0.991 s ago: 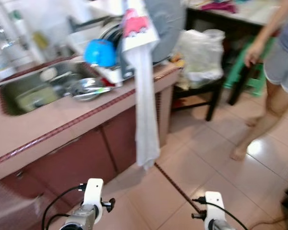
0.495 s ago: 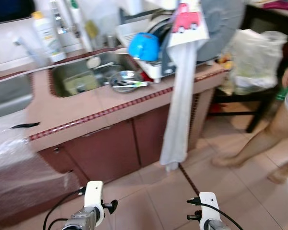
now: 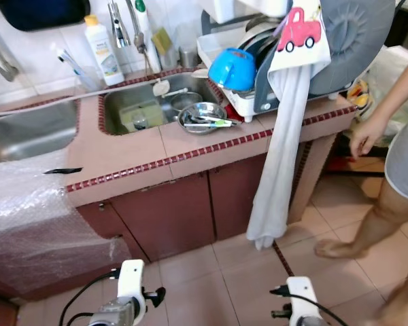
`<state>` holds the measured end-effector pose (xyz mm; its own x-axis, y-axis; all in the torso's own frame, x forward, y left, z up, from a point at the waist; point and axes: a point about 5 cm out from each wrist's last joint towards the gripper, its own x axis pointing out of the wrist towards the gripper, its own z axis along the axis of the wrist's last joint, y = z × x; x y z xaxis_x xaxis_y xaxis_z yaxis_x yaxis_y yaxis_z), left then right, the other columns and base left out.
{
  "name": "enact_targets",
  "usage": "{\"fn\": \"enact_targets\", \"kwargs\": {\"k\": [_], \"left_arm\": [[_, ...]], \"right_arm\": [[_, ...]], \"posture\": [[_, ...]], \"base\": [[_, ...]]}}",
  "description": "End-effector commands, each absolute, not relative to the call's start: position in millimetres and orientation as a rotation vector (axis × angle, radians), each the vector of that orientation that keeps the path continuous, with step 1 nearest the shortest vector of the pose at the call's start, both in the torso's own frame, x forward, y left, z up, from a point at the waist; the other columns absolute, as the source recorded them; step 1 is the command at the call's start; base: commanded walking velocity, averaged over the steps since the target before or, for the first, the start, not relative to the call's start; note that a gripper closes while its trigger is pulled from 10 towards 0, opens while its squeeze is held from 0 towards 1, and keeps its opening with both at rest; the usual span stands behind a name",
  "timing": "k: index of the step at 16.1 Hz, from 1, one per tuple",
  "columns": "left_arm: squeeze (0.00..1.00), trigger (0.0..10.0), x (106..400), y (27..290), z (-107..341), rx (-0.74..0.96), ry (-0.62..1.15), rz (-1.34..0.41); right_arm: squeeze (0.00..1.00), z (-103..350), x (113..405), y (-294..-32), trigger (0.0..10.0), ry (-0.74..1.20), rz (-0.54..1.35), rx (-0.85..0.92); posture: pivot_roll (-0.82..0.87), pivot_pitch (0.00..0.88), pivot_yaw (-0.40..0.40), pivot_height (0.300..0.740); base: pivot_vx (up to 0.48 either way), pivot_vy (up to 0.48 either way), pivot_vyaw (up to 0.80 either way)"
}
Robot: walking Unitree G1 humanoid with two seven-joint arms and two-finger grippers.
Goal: Kitchen organization
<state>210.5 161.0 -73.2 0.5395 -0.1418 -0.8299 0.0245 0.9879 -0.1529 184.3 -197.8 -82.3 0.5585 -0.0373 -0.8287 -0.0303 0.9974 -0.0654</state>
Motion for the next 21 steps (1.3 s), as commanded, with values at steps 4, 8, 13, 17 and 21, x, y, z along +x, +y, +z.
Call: {"fn": "enact_targets", "kwargs": {"k": [4,8,13,17,21], "left_arm": [[0.00,10.0,204.8,171.9,-75.6,-0.068,1.029,-0.107],[0.00,10.0,204.2,173.5,-75.8,-0.034,1.037,-0.119],[0.00,10.0,210.5,172.4,-72.3,-0.011,1.022,-0.139],[0.00,10.0,216.0,166.5,-69.6,-0.012,1.007,-0.162],[0.00,10.0,215.7,168.1,-69.8,0.004,1.011,-0.158]], "right_arm": [[0.00,-84.6,183.6,-184.4,10.0,0.988,0.030,-0.053],[0.00,-86.1,181.4,-179.7,10.0,0.992,0.038,-0.042],[0.00,-87.0,178.4,-185.0,10.0,1.000,0.016,-0.039],[0.00,-86.5,179.3,-185.5,10.0,0.996,0.011,-0.041],[0.00,-86.5,179.5,-184.1,10.0,0.992,0.012,-0.036]], "posture": [[0.00,0.000,0.118,0.740],[0.00,0.000,0.125,0.740],[0.00,0.000,0.129,0.740],[0.00,0.000,0.132,0.740],[-0.01,0.000,0.142,0.740]], "base": [[0.000,0.064,0.00],[0.000,0.309,0.00],[0.000,0.452,0.00],[0.000,0.470,0.00],[0.000,0.469,0.00]]}}
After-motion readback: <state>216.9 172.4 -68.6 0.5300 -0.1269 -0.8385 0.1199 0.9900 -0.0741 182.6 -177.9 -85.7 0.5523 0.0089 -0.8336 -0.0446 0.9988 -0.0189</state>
